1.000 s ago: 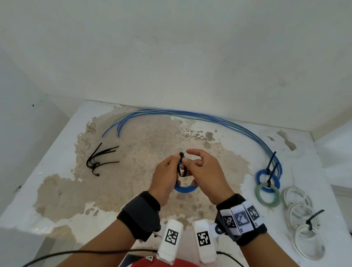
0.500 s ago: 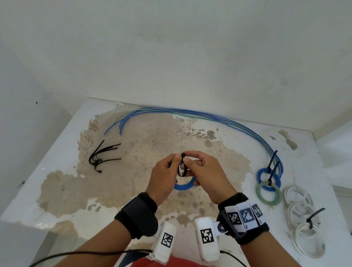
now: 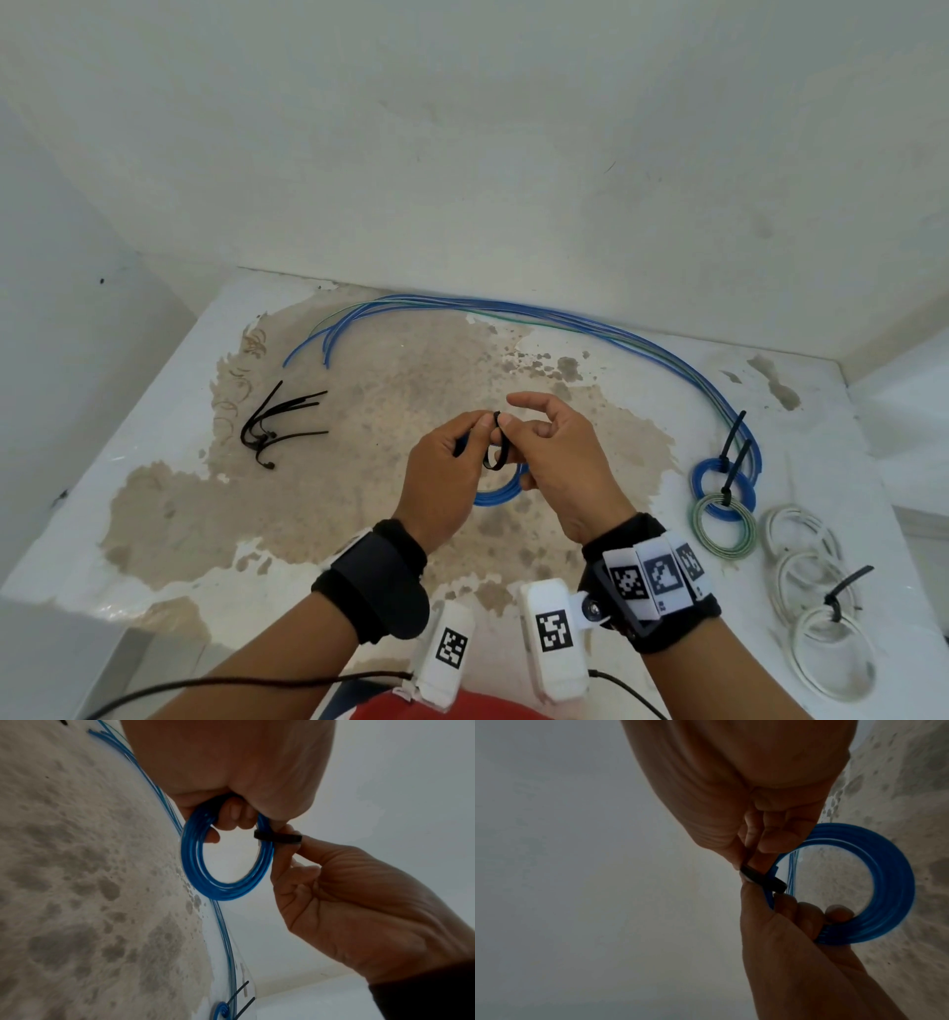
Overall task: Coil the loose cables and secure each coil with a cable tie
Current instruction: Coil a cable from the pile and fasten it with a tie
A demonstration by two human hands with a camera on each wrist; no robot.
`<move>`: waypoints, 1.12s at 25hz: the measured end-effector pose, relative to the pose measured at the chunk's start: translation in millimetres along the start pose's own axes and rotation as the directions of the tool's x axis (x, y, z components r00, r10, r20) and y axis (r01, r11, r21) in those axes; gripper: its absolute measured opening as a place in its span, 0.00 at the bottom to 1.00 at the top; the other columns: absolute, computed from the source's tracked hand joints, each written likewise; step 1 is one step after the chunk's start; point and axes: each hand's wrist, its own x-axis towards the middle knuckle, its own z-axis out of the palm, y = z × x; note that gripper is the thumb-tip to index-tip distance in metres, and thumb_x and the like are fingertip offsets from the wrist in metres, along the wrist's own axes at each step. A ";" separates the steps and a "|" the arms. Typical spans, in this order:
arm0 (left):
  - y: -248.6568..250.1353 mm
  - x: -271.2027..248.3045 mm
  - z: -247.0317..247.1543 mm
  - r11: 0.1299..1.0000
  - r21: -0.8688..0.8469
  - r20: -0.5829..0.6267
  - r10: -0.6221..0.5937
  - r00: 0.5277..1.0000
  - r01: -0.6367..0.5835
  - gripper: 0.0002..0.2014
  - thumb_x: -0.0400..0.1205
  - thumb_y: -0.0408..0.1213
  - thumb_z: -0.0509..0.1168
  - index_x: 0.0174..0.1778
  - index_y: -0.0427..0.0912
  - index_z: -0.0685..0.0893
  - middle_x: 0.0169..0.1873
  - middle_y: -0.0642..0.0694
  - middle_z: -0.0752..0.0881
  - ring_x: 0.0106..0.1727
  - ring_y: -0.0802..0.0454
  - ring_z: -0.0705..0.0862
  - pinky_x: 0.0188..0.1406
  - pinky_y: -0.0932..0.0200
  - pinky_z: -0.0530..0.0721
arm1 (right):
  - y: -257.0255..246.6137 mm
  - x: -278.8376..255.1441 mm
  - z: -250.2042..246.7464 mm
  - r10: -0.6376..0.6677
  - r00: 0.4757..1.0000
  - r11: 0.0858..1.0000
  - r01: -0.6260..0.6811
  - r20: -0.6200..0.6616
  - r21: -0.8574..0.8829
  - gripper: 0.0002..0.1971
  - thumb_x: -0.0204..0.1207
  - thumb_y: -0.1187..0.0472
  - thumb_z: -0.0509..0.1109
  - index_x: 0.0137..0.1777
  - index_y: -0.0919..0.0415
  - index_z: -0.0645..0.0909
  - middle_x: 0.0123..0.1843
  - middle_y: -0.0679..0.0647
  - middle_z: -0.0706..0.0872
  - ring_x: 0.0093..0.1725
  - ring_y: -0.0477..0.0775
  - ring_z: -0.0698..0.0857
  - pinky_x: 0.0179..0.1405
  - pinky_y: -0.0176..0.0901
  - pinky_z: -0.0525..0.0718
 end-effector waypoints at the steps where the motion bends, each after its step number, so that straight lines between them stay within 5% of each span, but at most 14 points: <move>1: -1.1 0.0 -0.3 1.000 0.009 -0.002 0.023 1.000 -0.023 0.13 0.91 0.38 0.59 0.56 0.52 0.90 0.40 0.61 0.91 0.38 0.65 0.86 0.40 0.72 0.80 | -0.8 1.1 -0.3 0.014 1.000 1.000 -0.014 -0.001 0.007 0.11 0.84 0.61 0.72 0.65 0.55 0.82 0.40 0.55 0.94 0.37 0.47 0.91 0.24 0.36 0.81; 5: -5.7 3.4 -7.8 0.994 0.073 0.035 0.074 0.997 -0.077 0.13 0.91 0.38 0.59 0.58 0.51 0.90 0.46 0.59 0.91 0.49 0.62 0.89 0.49 0.71 0.82 | -4.0 6.8 -3.7 0.135 0.989 0.991 -0.135 0.058 -0.003 0.10 0.84 0.59 0.73 0.63 0.58 0.84 0.45 0.55 0.95 0.38 0.45 0.92 0.27 0.36 0.83; 10: -2.1 4.4 -13.0 0.997 0.072 0.120 0.004 0.993 -0.013 0.13 0.91 0.41 0.58 0.58 0.50 0.90 0.34 0.68 0.86 0.34 0.68 0.82 0.37 0.71 0.76 | -10.1 17.9 -17.5 0.242 0.966 0.952 -0.220 0.085 -0.213 0.12 0.83 0.47 0.72 0.55 0.56 0.90 0.39 0.46 0.88 0.35 0.43 0.90 0.27 0.35 0.75; 14: 1.2 0.3 -11.1 0.999 0.052 0.171 -0.009 0.985 0.000 0.13 0.91 0.41 0.58 0.56 0.51 0.89 0.31 0.68 0.85 0.33 0.67 0.81 0.37 0.70 0.76 | -10.3 27.9 -22.8 0.291 0.948 0.946 -0.265 0.129 -0.188 0.07 0.81 0.54 0.75 0.46 0.57 0.88 0.36 0.47 0.82 0.31 0.42 0.81 0.22 0.33 0.65; 21: 5.6 -7.3 -8.1 0.998 0.036 0.173 -0.047 0.984 0.042 0.13 0.90 0.44 0.59 0.54 0.52 0.90 0.37 0.62 0.88 0.29 0.65 0.80 0.34 0.70 0.77 | -16.5 41.8 -16.1 0.198 0.978 0.956 -0.176 0.072 -0.235 0.14 0.87 0.56 0.67 0.38 0.54 0.76 0.33 0.49 0.75 0.33 0.45 0.74 0.29 0.37 0.70; 24: 8.1 -5.3 -6.0 0.987 -0.031 0.179 -0.153 0.972 0.160 0.15 0.91 0.44 0.57 0.54 0.50 0.90 0.28 0.63 0.83 0.25 0.60 0.72 0.32 0.55 0.80 | -16.4 42.5 -9.4 0.171 0.985 0.968 -0.172 -0.026 -0.183 0.13 0.88 0.50 0.65 0.44 0.54 0.80 0.43 0.50 0.80 0.41 0.48 0.78 0.36 0.41 0.74; 28: 8.1 0.1 -6.4 0.958 -0.111 0.179 -0.242 0.954 0.264 0.15 0.91 0.45 0.57 0.56 0.47 0.90 0.20 0.61 0.72 0.24 0.58 0.68 0.32 0.54 0.78 | -3.7 40.6 -12.4 0.299 0.947 0.934 -0.266 0.113 -0.238 0.23 0.82 0.37 0.68 0.61 0.57 0.86 0.54 0.50 0.86 0.49 0.52 0.84 0.48 0.47 0.82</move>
